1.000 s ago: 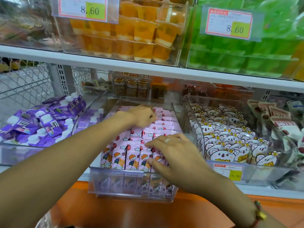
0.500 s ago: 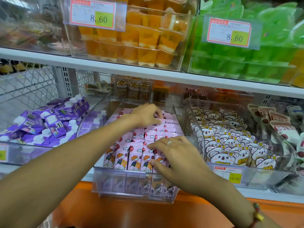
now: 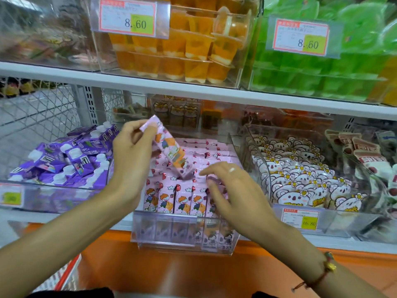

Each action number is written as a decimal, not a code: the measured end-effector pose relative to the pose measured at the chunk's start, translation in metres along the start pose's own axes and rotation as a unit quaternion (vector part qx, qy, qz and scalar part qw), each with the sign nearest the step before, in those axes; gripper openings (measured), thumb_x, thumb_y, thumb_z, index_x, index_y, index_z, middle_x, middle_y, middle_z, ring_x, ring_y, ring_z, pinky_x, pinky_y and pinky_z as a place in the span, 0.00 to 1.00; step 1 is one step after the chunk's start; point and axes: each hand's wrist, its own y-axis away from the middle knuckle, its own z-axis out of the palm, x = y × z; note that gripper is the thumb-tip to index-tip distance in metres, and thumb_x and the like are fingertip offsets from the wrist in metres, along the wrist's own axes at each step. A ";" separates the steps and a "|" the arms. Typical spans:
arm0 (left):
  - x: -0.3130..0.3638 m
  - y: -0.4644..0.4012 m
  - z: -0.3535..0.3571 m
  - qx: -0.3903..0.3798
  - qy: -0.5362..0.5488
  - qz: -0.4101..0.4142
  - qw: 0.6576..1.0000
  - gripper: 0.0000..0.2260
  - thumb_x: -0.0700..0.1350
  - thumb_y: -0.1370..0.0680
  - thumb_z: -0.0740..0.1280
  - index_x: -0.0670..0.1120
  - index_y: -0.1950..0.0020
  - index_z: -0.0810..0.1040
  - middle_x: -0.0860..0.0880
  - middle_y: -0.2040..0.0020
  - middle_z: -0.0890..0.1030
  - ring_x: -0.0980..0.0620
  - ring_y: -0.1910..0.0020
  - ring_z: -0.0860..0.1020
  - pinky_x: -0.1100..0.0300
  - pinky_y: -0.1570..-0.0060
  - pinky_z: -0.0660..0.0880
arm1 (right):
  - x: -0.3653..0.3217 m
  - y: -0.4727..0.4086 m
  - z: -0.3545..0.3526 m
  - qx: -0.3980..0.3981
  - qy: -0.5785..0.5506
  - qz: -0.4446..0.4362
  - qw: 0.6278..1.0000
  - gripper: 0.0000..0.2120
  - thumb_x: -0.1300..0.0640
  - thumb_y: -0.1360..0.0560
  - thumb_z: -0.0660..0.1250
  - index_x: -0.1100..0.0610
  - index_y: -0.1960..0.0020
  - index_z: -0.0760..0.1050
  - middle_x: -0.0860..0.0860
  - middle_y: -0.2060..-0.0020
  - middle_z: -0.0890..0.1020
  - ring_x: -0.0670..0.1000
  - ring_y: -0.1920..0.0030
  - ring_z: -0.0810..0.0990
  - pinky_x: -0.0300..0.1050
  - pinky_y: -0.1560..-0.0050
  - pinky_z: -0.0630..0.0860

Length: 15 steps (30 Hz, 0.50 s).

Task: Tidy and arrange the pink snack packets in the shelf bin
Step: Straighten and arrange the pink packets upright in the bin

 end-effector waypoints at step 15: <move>-0.012 0.031 -0.007 -0.148 -0.031 -0.037 0.988 0.08 0.42 0.23 0.67 0.54 0.47 0.79 0.59 0.49 0.81 0.59 0.51 0.82 0.67 0.56 0.79 | -0.030 -0.016 0.003 -0.012 -0.539 0.284 0.793 0.11 0.52 0.26 0.70 0.48 0.45 0.74 0.44 0.55 0.85 0.44 0.54 0.83 0.39 0.52 0.74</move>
